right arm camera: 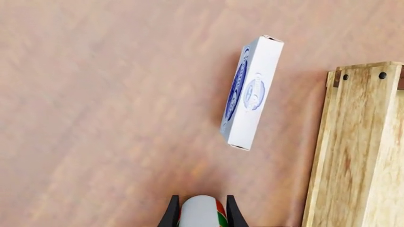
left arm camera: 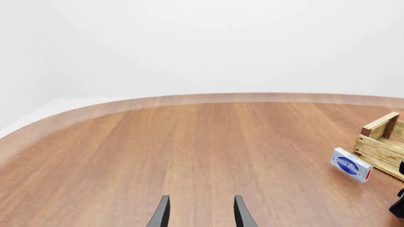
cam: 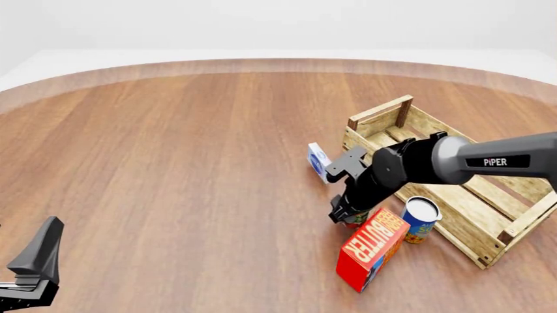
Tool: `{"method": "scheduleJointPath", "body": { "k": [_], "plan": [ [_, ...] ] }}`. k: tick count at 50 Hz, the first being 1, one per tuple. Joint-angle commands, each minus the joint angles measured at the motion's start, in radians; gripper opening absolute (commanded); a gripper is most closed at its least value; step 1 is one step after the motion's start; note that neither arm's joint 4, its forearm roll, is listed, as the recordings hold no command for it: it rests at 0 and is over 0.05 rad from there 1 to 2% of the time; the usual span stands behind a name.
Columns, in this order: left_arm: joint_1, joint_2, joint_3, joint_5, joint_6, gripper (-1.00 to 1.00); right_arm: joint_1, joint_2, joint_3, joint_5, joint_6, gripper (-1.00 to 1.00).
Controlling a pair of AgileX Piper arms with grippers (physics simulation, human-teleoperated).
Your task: Pick up the tomato sauce, and put it in the wooden tray.
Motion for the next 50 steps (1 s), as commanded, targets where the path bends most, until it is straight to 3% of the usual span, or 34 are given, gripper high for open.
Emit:
{"method": "scheduleJointPath", "body": {
  "k": [1,10,11,16,18,20,24,28,32,36,40,44,50],
  "plan": [
    [0.0,0.0,0.0,0.0,0.0,1.0,0.021,-0.051,-0.035,0.013,0.056,-1.0],
    [0.0,0.0,0.0,0.0,0.0,1.0,0.108,-0.11,-0.035,0.056,0.104,-1.0],
    [0.0,0.0,0.0,0.0,0.0,1.0,0.144,-0.133,-0.04,0.074,0.129,-1.0],
    [0.0,0.0,0.0,0.0,0.0,1.0,0.228,-0.192,-0.026,0.108,0.131,-1.0],
    [0.0,0.0,0.0,0.0,0.0,1.0,0.228,-0.22,-0.028,0.13,0.097,-1.0],
    [0.0,0.0,0.0,0.0,0.0,1.0,0.261,-0.261,-0.061,0.186,0.108,-1.0],
    [0.0,0.0,0.0,0.0,0.0,1.0,0.265,-0.32,-0.123,0.266,0.075,-1.0],
    [0.0,0.0,0.0,0.0,0.0,1.0,0.198,-0.387,-0.256,0.381,-0.006,-1.0],
    [0.0,0.0,0.0,0.0,0.0,1.0,0.113,-0.394,-0.33,0.423,-0.072,-1.0],
    [0.0,0.0,0.0,0.0,0.0,1.0,0.057,-0.383,-0.408,0.47,-0.097,-1.0],
    [0.0,0.0,0.0,0.0,0.0,1.0,0.022,-0.353,-0.498,0.511,-0.069,-1.0],
    [0.0,0.0,0.0,0.0,0.0,1.0,-0.061,-0.305,-0.531,0.504,-0.094,-1.0],
    [0.0,0.0,0.0,0.0,0.0,1.0,-0.133,-0.233,-0.581,0.501,-0.08,-1.0]
  ]
}}
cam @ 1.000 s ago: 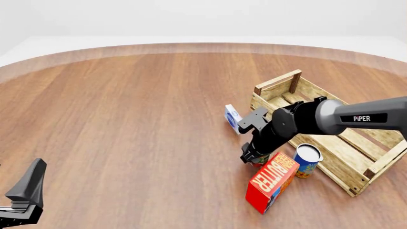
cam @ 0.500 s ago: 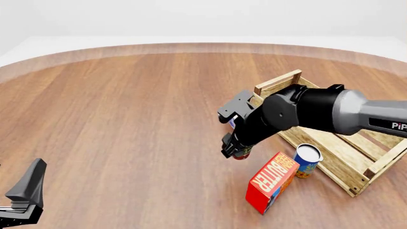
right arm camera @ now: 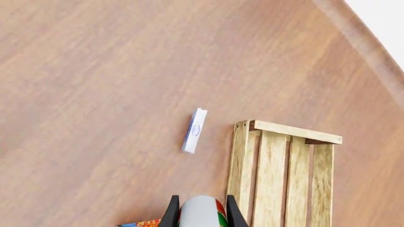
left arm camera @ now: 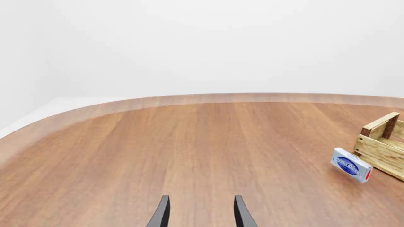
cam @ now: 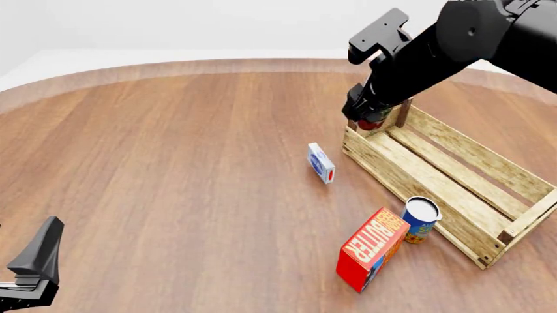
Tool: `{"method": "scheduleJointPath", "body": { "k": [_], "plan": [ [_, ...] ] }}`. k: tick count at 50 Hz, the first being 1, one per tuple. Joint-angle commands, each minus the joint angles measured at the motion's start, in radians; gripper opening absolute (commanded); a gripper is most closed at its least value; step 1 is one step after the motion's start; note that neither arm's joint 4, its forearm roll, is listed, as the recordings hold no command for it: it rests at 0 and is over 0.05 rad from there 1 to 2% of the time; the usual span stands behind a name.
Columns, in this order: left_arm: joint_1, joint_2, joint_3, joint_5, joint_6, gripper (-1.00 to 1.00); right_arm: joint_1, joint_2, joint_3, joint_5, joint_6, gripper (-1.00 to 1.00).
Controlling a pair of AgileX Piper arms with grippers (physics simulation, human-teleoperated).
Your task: Pick up the tomato sauce, and put it in the wooden tray.
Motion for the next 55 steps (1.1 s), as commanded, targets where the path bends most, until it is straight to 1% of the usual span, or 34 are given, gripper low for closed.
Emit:
{"method": "scheduleJointPath", "body": {
  "k": [1,3,6,8,9,10,11,12,13,15,18,19,20,23,24,25,26,28,29,30,31,35,36,37,39,40,42,43,45,46,47,49,50,55],
  "plan": [
    [0.0,0.0,0.0,0.0,0.0,1.0,-0.159,0.088,-0.137,0.039,-0.007,-1.0],
    [0.0,0.0,0.0,0.0,0.0,1.0,-0.209,0.119,-0.179,0.039,0.002,-1.0],
    [0.0,0.0,0.0,0.0,0.0,1.0,-0.204,0.135,-0.185,0.047,0.02,-1.0],
    [0.0,0.0,0.0,0.0,0.0,1.0,-0.26,0.182,-0.207,0.034,0.022,-1.0],
    [0.0,0.0,0.0,0.0,0.0,1.0,-0.26,0.183,-0.208,0.035,0.022,-1.0],
    [0.0,0.0,0.0,0.0,0.0,1.0,-0.306,0.194,-0.205,0.017,-0.006,-1.0],
    [0.0,0.0,0.0,0.0,0.0,1.0,-0.32,0.207,-0.198,0.007,-0.007,-1.0],
    [0.0,0.0,0.0,0.0,0.0,1.0,-0.309,0.213,-0.194,0.009,0.008,-1.0],
    [0.0,0.0,0.0,0.0,0.0,1.0,-0.333,0.22,-0.189,-0.006,-0.005,-1.0],
    [0.0,0.0,0.0,0.0,0.0,1.0,-0.34,0.239,-0.195,-0.011,0.009,-1.0],
    [0.0,0.0,0.0,0.0,0.0,1.0,-0.37,0.268,-0.198,-0.027,0.011,-1.0],
    [0.0,0.0,0.0,0.0,0.0,1.0,-0.404,0.296,-0.18,-0.062,-0.007,-1.0],
    [0.0,0.0,0.0,0.0,0.0,1.0,-0.407,0.316,-0.186,-0.071,0.022,-1.0],
    [0.0,0.0,0.0,0.0,0.0,1.0,-0.424,0.35,-0.159,-0.107,0.023,-1.0],
    [0.0,0.0,0.0,0.0,0.0,1.0,-0.423,0.365,-0.154,-0.119,0.04,-1.0],
    [0.0,0.0,0.0,0.0,0.0,1.0,-0.423,0.365,-0.154,-0.119,0.04,-1.0],
    [0.0,0.0,0.0,0.0,0.0,1.0,-0.452,0.389,-0.126,-0.158,0.014,-1.0],
    [0.0,0.0,0.0,0.0,0.0,1.0,-0.454,0.421,-0.121,-0.175,0.044,-1.0],
    [0.0,0.0,0.0,0.0,0.0,1.0,-0.454,0.421,-0.121,-0.175,0.044,-1.0],
    [0.0,0.0,0.0,0.0,0.0,1.0,-0.476,0.454,-0.099,-0.212,0.035,-1.0],
    [0.0,0.0,0.0,0.0,0.0,1.0,-0.479,0.47,-0.092,-0.225,0.045,-1.0],
    [0.0,0.0,0.0,0.0,0.0,1.0,-0.492,0.52,-0.065,-0.271,0.042,-1.0],
    [0.0,0.0,0.0,0.0,0.0,1.0,-0.511,0.53,-0.061,-0.285,0.028,-1.0],
    [0.0,0.0,0.0,0.0,0.0,1.0,-0.512,0.553,-0.06,-0.291,0.038,-1.0],
    [0.0,0.0,0.0,0.0,0.0,1.0,-0.546,0.573,-0.057,-0.315,0.015,-1.0],
    [0.0,0.0,0.0,0.0,0.0,1.0,-0.536,0.59,-0.067,-0.307,0.041,-1.0],
    [0.0,0.0,0.0,0.0,0.0,1.0,-0.546,0.608,-0.069,-0.314,0.052,-1.0],
    [0.0,0.0,0.0,0.0,0.0,1.0,-0.552,0.613,-0.063,-0.326,0.039,-1.0],
    [0.0,0.0,0.0,0.0,0.0,1.0,-0.555,0.624,-0.061,-0.333,0.034,-1.0],
    [0.0,0.0,0.0,0.0,0.0,1.0,-0.593,0.629,-0.047,-0.356,-0.01,-1.0],
    [0.0,0.0,0.0,0.0,0.0,1.0,-0.597,0.64,-0.059,-0.349,0.011,-1.0],
    [0.0,0.0,0.0,0.0,0.0,1.0,-0.597,0.64,-0.059,-0.349,0.011,-1.0],
    [0.0,0.0,0.0,0.0,0.0,1.0,-0.628,0.66,-0.055,-0.37,0.0,-1.0],
    [0.0,0.0,0.0,0.0,0.0,1.0,-0.639,0.664,-0.054,-0.375,0.005,-1.0]
  ]
}}
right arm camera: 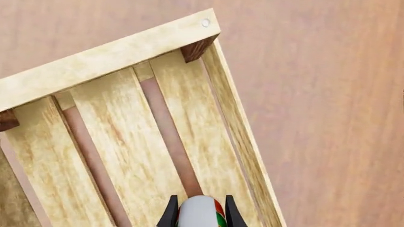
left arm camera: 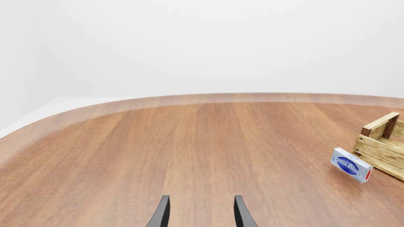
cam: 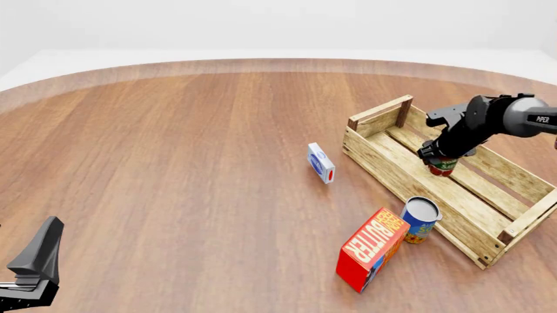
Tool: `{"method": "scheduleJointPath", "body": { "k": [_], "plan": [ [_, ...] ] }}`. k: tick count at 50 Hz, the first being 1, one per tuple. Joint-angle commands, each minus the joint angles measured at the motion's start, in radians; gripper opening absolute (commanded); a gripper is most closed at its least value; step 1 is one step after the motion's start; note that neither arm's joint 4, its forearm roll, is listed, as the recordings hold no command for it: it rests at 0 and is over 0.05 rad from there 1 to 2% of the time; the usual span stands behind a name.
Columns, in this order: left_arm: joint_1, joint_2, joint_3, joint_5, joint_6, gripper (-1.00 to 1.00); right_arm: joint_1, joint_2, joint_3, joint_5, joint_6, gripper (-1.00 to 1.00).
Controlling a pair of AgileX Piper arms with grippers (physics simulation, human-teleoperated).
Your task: Pick up the tomato sauce, and put it in the wooden tray.
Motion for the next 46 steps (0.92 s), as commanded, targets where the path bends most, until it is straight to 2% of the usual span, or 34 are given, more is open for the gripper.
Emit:
{"method": "scheduleJointPath", "body": {
  "k": [1,2,3,5,6,7,8,9,11,13,14,15,17,18,20,21,22,23,24,28,30,32,33,35,36,37,38,39,40,42,43,44,45,46],
  "plan": [
    [0.0,0.0,0.0,0.0,0.0,1.0,-0.07,0.051,0.003,-0.056,0.02,-1.0],
    [0.0,0.0,0.0,0.0,0.0,1.0,-0.067,0.041,-0.007,-0.05,0.035,-1.0],
    [0.0,0.0,0.0,0.0,0.0,1.0,-0.087,0.013,-0.026,-0.047,0.038,1.0],
    [0.0,0.0,0.0,0.0,0.0,1.0,-0.041,-0.05,-0.061,0.001,0.083,1.0],
    [0.0,0.0,0.0,0.0,0.0,1.0,-0.041,-0.05,-0.061,0.001,0.083,1.0],
    [0.0,0.0,0.0,0.0,0.0,1.0,-0.033,-0.088,-0.095,0.03,0.107,1.0],
    [0.0,0.0,0.0,0.0,0.0,1.0,-0.046,-0.169,-0.165,0.088,0.103,1.0],
    [0.0,0.0,0.0,0.0,0.0,1.0,-0.048,-0.205,-0.189,0.112,0.079,1.0],
    [0.0,0.0,0.0,0.0,0.0,1.0,-0.048,-0.23,-0.203,0.13,0.068,1.0],
    [0.0,0.0,0.0,0.0,0.0,1.0,0.005,-0.294,-0.294,0.22,0.121,1.0],
    [0.0,0.0,0.0,0.0,0.0,1.0,0.01,-0.33,-0.324,0.248,0.09,1.0],
    [0.0,0.0,0.0,0.0,0.0,1.0,-0.026,-0.368,-0.354,0.259,0.039,1.0],
    [0.0,0.0,0.0,0.0,0.0,1.0,-0.026,-0.368,-0.355,0.26,0.039,1.0],
    [0.0,0.0,0.0,0.0,0.0,1.0,-0.027,-0.449,-0.545,0.379,0.003,1.0],
    [0.0,0.0,0.0,0.0,0.0,1.0,-0.001,-0.46,-0.592,0.413,0.009,1.0],
    [0.0,0.0,0.0,0.0,0.0,1.0,0.053,-0.466,-0.684,0.491,0.04,1.0],
    [0.0,0.0,0.0,0.0,0.0,1.0,0.058,-0.48,-0.697,0.501,0.022,1.0],
    [0.0,0.0,0.0,0.0,0.0,1.0,0.048,-0.527,-0.693,0.491,-0.041,1.0],
    [0.0,0.0,0.0,0.0,0.0,1.0,0.048,-0.543,-0.704,0.496,-0.05,1.0],
    [0.0,0.0,0.0,0.0,0.0,1.0,0.115,-0.582,-0.882,0.605,-0.004,1.0],
    [0.0,0.0,0.0,0.0,0.0,1.0,0.113,-0.606,-0.868,0.588,-0.009,1.0],
    [0.0,0.0,0.0,0.0,0.0,1.0,0.11,-0.711,-0.746,0.506,0.009,1.0],
    [0.0,0.0,0.0,0.0,0.0,1.0,0.11,-0.715,-0.736,0.501,0.009,1.0],
    [0.0,0.0,0.0,0.0,0.0,1.0,0.106,-0.8,-0.547,0.399,0.005,1.0],
    [0.0,0.0,0.0,0.0,0.0,1.0,0.106,-0.803,-0.539,0.395,0.005,1.0],
    [0.0,0.0,0.0,0.0,0.0,1.0,0.131,-0.867,-0.399,0.31,0.041,1.0],
    [0.0,0.0,0.0,0.0,0.0,1.0,0.138,-0.899,-0.336,0.263,0.061,1.0],
    [0.0,0.0,0.0,0.0,0.0,1.0,0.138,-0.9,-0.333,0.261,0.061,1.0],
    [0.0,0.0,0.0,0.0,0.0,1.0,0.133,-0.942,-0.224,0.181,0.102,1.0],
    [0.0,0.0,0.0,0.0,0.0,1.0,0.129,-0.951,-0.183,0.152,0.116,1.0],
    [0.0,0.0,0.0,0.0,0.0,1.0,0.132,-0.99,-0.099,0.079,0.135,1.0],
    [0.0,0.0,0.0,0.0,0.0,1.0,0.153,-1.019,-0.058,0.043,0.172,1.0],
    [0.0,0.0,0.0,0.0,0.0,1.0,0.188,-1.055,0.024,-0.021,0.259,1.0],
    [0.0,0.0,0.0,0.0,0.0,1.0,0.188,-1.055,0.024,-0.021,0.259,1.0]
  ]
}}
